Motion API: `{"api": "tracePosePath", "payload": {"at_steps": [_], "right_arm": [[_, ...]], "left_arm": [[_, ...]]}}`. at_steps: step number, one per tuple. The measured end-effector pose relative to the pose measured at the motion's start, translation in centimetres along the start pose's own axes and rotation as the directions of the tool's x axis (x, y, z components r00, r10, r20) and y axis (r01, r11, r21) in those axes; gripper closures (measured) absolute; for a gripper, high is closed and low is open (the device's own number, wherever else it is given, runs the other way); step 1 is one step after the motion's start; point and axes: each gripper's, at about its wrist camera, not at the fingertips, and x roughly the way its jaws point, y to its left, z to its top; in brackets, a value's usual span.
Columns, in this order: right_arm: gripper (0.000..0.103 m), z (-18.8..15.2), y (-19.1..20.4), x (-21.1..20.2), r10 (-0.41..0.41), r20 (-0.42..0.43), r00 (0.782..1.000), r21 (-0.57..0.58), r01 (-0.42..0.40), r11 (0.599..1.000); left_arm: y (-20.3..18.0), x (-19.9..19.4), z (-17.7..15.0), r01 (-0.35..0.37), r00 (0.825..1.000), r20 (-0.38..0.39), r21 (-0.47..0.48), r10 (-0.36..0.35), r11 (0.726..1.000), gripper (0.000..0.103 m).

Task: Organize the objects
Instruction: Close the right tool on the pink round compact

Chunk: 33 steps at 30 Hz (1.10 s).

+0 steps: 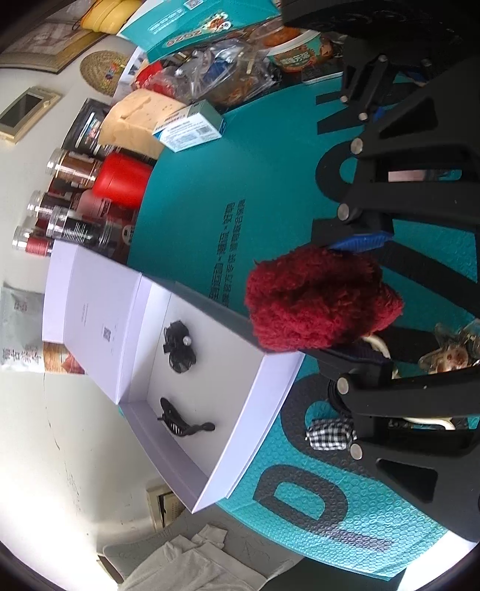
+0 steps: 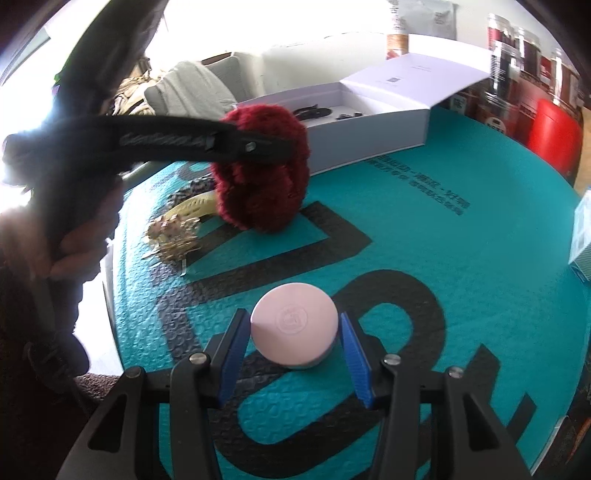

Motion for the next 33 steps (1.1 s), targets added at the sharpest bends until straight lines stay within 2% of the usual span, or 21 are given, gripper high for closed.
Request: {"api": "tracePosePath", "payload": {"at_steps": [9,13,18,25,27,29,33], "right_arm": [[0.052,-0.5,-3.8,-1.2,-0.099,0.011,0.995,0.088,0.098,0.991],[0.052,-1.0,-5.6,-1.8,-0.115,0.016,0.993,0.137,0.111,0.984],[0.052,-0.8,-6.1,-1.9,-0.118,0.018,0.993,0.144,0.114,0.983],[0.051,-0.8,-5.6,-0.5,-0.158,-0.025,0.987,0.109,0.16,0.981],[0.051,-0.8,-5.6,-0.5,-0.161,-0.024,0.987,0.103,0.162,0.981],[0.051,-0.8,-5.6,-0.4,-0.163,-0.021,0.986,0.1,0.164,0.981],[0.051,-0.9,-5.4,-0.5,-0.168,-0.024,0.985,0.088,0.17,0.982]], "left_arm": [[-3.7,-0.2,-1.0,0.083,0.996,-0.045,0.092,-0.079,0.992,0.063],[-4.8,0.7,-1.5,0.083,0.994,-0.075,0.127,-0.073,0.988,0.063],[-4.6,2.8,-1.8,0.075,0.992,-0.108,0.102,-0.064,0.992,0.063],[-3.3,4.2,-1.0,0.073,0.994,-0.09,0.058,-0.068,0.996,0.062],[-3.1,4.7,-0.7,0.075,0.994,-0.088,0.052,-0.07,0.996,0.06],[-3.0,5.2,-0.6,0.077,0.993,-0.092,0.045,-0.073,0.996,0.052],[-2.9,6.0,-0.3,0.074,0.994,-0.088,0.041,-0.07,0.996,0.051]]}}
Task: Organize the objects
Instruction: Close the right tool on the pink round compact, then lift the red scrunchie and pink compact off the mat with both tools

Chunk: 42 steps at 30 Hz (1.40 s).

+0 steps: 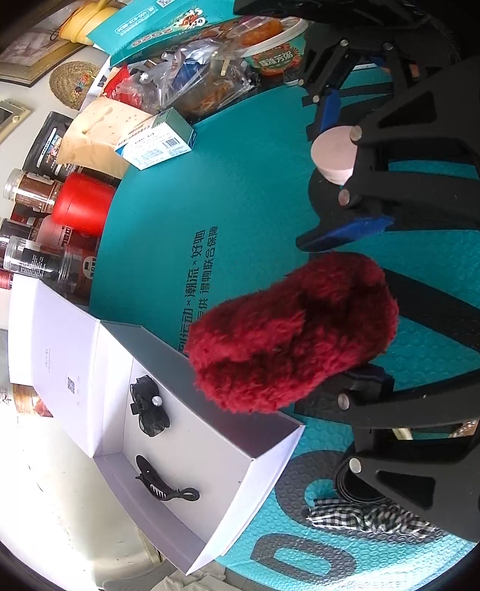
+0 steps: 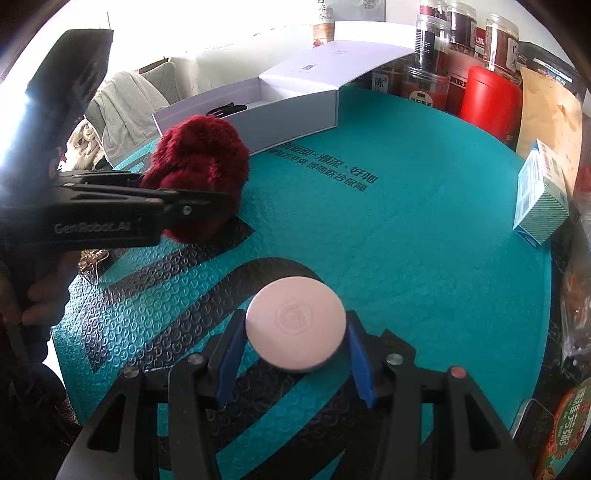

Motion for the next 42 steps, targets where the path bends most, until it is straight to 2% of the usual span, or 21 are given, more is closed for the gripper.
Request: {"api": "tracePosePath", "payload": {"at_steps": [3,4,7,11,18,28,36,40,42], "right_arm": [[0.051,-0.1,0.0,0.0,-0.003,0.002,1.0,-0.002,0.003,1.0],[0.051,-0.1,0.0,0.0,-0.003,0.002,1.0,-0.001,0.003,1.0],[0.052,-0.1,0.0,-0.2,-0.013,0.002,1.0,-0.005,0.013,1.0],[0.052,-0.3,0.1,-0.5,-0.011,-0.001,1.0,-0.008,0.011,1.0],[0.052,-0.4,0.6,-2.1,-0.015,0.038,0.999,-0.009,0.016,1.0],[0.052,-1.1,2.3,-5.5,-0.013,0.103,0.995,-0.044,0.018,0.999],[0.052,-1.4,3.5,-6.7,0.001,0.129,0.992,-0.077,0.009,0.997],[0.052,-1.0,3.8,-6.8,0.005,0.141,0.99,-0.089,0.008,0.996],[0.052,-0.8,4.0,-6.7,0.01,0.144,0.989,-0.096,0.004,0.995]], "left_arm": [[0.0,0.3,0.2,-0.007,1.0,0.015,0.002,0.007,1.0,0.054],[0.0,0.4,0.3,-0.009,1.0,0.022,0.001,0.009,1.0,0.062],[-0.3,0.3,0.5,-0.021,1.0,0.01,0.019,0.021,1.0,0.072],[-0.7,-0.6,0.8,-0.005,1.0,0.009,0.028,0.005,1.0,0.076],[-1.0,-2.7,0.3,-0.008,1.0,0.016,0.02,0.008,1.0,0.077],[-2.3,-8.0,-2.3,-0.033,0.997,0.077,0.033,0.03,0.999,0.078],[-2.5,-11.2,-3.8,-0.086,0.991,0.103,0.013,0.084,0.996,0.078],[-2.0,-11.5,-3.7,-0.126,0.987,0.096,0.004,0.125,0.992,0.078],[-1.7,-11.5,-3.5,-0.121,0.989,0.089,-0.005,0.12,0.993,0.078]]}}
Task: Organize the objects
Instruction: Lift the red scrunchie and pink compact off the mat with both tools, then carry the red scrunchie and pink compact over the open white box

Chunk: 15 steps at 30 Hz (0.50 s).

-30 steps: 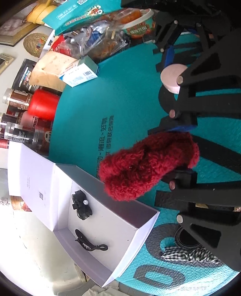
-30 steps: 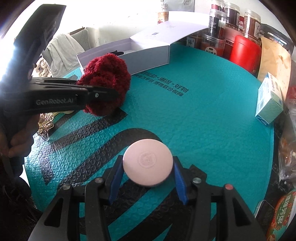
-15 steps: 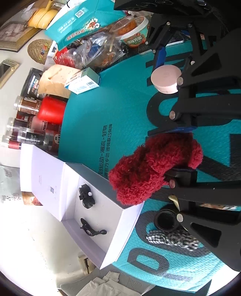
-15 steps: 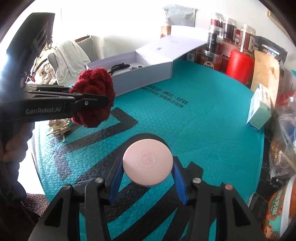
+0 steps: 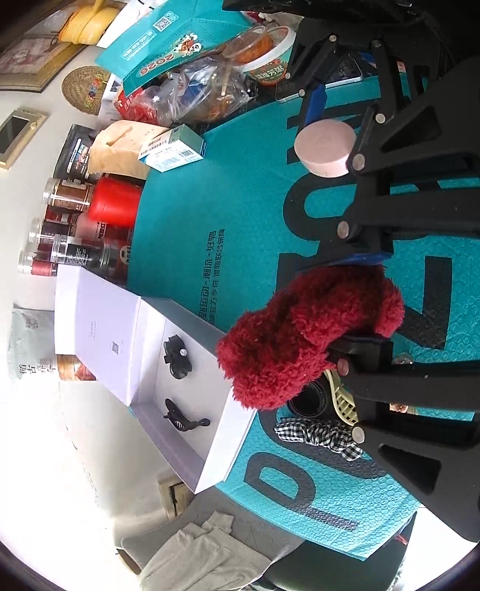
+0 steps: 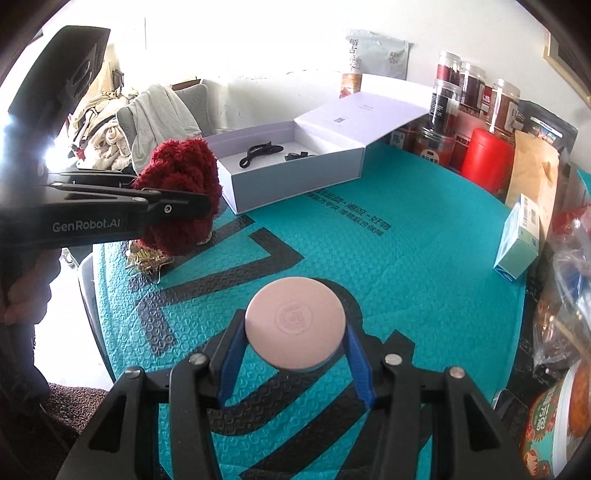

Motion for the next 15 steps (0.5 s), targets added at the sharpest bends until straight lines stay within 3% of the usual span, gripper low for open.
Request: {"api": "tracePosePath", "payload": {"at_steps": [7,15], "right_arm": [[0.052,2.1,-0.1,0.8,0.011,0.002,1.0,-0.027,-0.011,1.0],[0.052,5.6,-0.8,1.7,0.018,0.022,1.0,-0.063,-0.016,0.998]], "left_arm": [[1.0,0.2,1.7,0.047,0.999,-0.003,-0.017,-0.047,0.999,0.078],[2.8,1.2,5.0,0.007,1.0,0.004,-0.026,-0.006,1.0,0.078]]}}
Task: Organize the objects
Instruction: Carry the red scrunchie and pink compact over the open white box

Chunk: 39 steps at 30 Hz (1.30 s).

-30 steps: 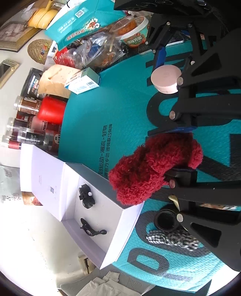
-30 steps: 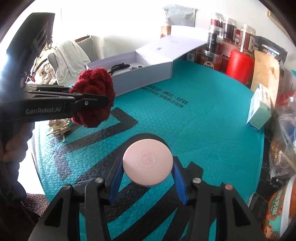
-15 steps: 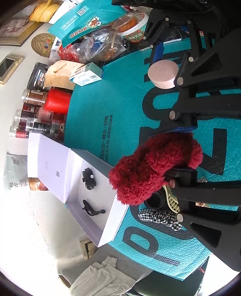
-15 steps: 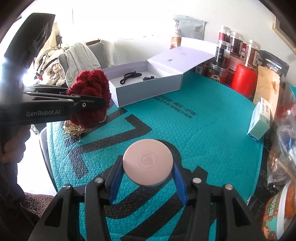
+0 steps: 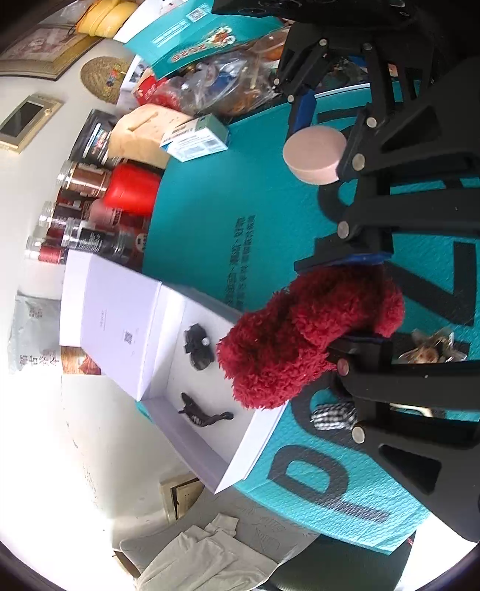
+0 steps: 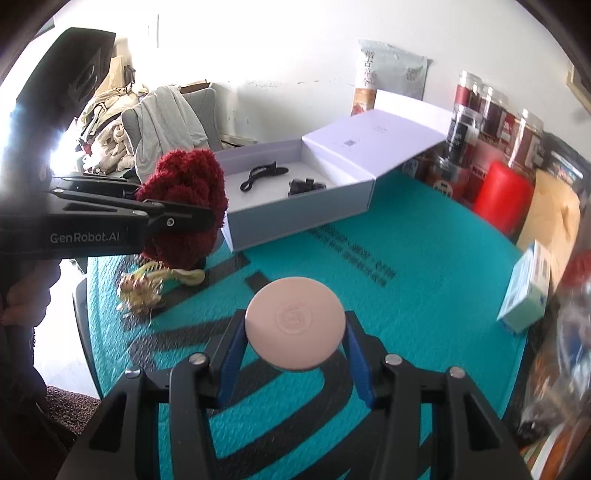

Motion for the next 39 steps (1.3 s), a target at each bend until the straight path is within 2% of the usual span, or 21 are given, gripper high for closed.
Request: {"api": "tracePosePath", "payload": {"at_steps": [7,13,22,39], "right_arm": [[0.052,3.6,-0.7,1.2,0.011,0.017,1.0,-0.038,-0.011,0.999],[0.052,6.7,-0.7,2.6,0.031,0.039,0.999,-0.06,-0.029,0.998],[0.052,10.6,-0.6,5.3,0.057,0.044,0.997,-0.072,-0.054,0.996],[0.052,15.4,-1.2,11.3,0.093,0.044,0.995,-0.116,-0.087,0.989]], "left_arm": [[2.6,0.5,2.6,-0.007,1.0,0.005,-0.036,0.007,0.999,0.078],[5.2,1.6,4.9,-0.04,0.999,0.015,-0.041,0.041,0.998,0.078],[8.9,3.4,8.7,-0.051,0.998,0.034,-0.038,0.052,0.998,0.078],[13.5,10.7,12.3,-0.089,0.996,-0.024,-0.046,0.088,0.995,0.078]]}}
